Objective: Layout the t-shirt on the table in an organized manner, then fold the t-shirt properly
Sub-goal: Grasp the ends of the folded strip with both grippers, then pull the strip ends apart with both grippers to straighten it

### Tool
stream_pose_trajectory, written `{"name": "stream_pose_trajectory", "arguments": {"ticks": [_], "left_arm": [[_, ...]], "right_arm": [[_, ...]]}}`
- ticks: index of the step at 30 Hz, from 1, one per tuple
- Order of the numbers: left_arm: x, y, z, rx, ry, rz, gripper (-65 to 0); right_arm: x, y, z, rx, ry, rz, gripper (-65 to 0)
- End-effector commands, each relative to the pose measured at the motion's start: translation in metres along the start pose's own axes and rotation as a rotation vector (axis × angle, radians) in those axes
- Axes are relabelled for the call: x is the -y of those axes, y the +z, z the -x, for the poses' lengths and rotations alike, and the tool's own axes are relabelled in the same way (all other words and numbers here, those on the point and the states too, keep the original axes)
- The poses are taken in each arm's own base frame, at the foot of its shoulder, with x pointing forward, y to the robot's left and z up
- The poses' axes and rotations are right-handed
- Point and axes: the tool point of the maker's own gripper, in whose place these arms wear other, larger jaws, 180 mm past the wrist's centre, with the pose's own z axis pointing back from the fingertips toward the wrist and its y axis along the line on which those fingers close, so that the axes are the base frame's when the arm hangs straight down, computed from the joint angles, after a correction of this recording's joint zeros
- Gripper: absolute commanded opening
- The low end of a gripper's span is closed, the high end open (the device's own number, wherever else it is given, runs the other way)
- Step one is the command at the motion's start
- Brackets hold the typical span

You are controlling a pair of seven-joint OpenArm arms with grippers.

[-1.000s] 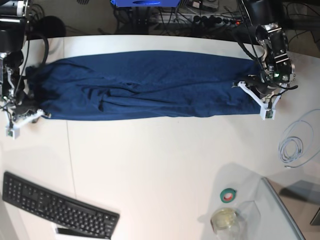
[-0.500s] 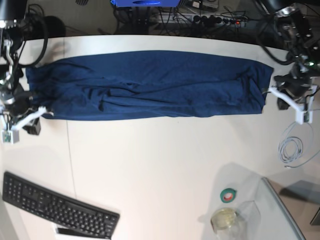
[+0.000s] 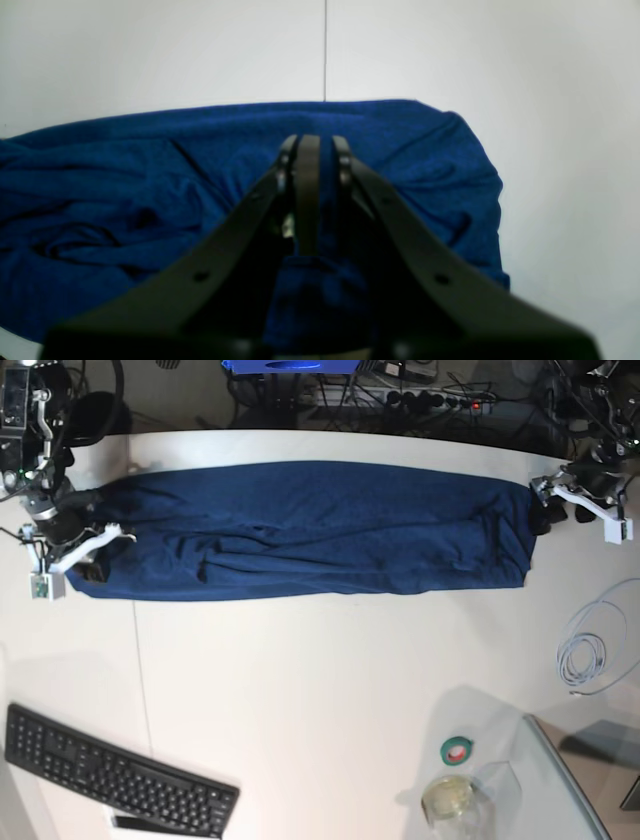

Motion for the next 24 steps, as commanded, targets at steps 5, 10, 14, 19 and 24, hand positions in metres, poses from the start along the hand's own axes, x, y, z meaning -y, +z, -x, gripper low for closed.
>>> {"name": "stream_pose_trajectory", "arguments": {"ticks": [5,10,14,19,24], "left_arm": [[0.025,-0.018,-0.007,0.045,-0.05,0.095,0.0],[0.042,-0.027,-0.01,0.056,-0.057,0.135,0.0],[0.036,-0.038,-0.004,0.035,-0.008,0.129,0.0],[0.033,-0.049,0.005,0.004,0.039,0.126,0.0],[0.05,-0.055,0.024,-0.064,-0.012,0.163,0.0]], "right_arm": [[-0.006,0.001,-0.008,0.027,0.027,-0.024,-60.5],[-0.029,-0.002,0.004,-0.005,0.055,-0.082,-60.5],[-0.041,-0.003,0.009,-0.019,0.066,-0.113,-60.5],[-0.042,-0.003,0.009,-0.019,0.065,-0.115,-60.6],[-0.041,-0.003,0.009,-0.018,0.064,-0.112,-60.6]]}}
